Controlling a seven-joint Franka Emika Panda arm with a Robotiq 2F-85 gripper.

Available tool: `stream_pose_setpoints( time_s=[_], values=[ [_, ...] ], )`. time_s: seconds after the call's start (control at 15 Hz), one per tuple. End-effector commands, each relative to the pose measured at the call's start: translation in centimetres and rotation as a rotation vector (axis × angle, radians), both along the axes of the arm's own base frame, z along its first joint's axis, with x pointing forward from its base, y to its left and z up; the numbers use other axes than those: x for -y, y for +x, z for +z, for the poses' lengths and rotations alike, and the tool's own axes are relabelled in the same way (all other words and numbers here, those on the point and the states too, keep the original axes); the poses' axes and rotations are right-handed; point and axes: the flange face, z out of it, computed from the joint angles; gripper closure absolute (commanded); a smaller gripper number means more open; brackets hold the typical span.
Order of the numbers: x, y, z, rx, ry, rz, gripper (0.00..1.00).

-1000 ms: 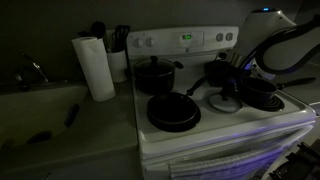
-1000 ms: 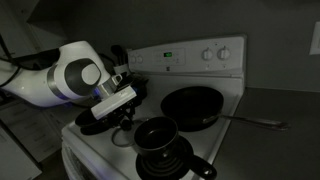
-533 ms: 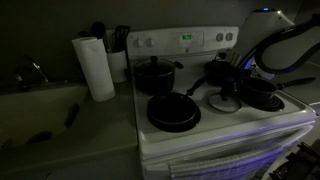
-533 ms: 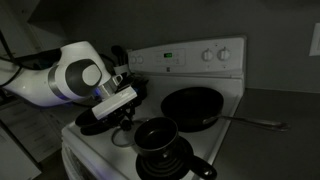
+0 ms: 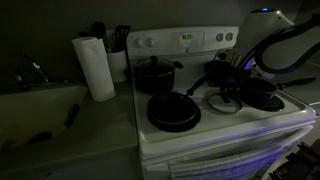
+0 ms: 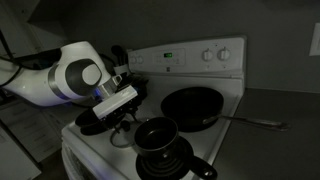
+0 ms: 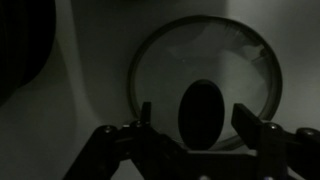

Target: Remove the lid from the pot on the right front plate of the stove

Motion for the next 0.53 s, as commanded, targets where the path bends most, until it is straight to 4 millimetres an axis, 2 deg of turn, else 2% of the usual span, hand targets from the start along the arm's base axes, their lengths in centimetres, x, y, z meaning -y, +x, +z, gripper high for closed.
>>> stream_pose_setpoints(
  time_s=[0.0, 0.47],
  values=[
    [0.6, 0.1, 1.7, 0.0, -0.045, 0.045, 0.0],
    [1.6, -0.4, 8.1, -0.006, -0.136, 0.095, 0.0]
  ],
)
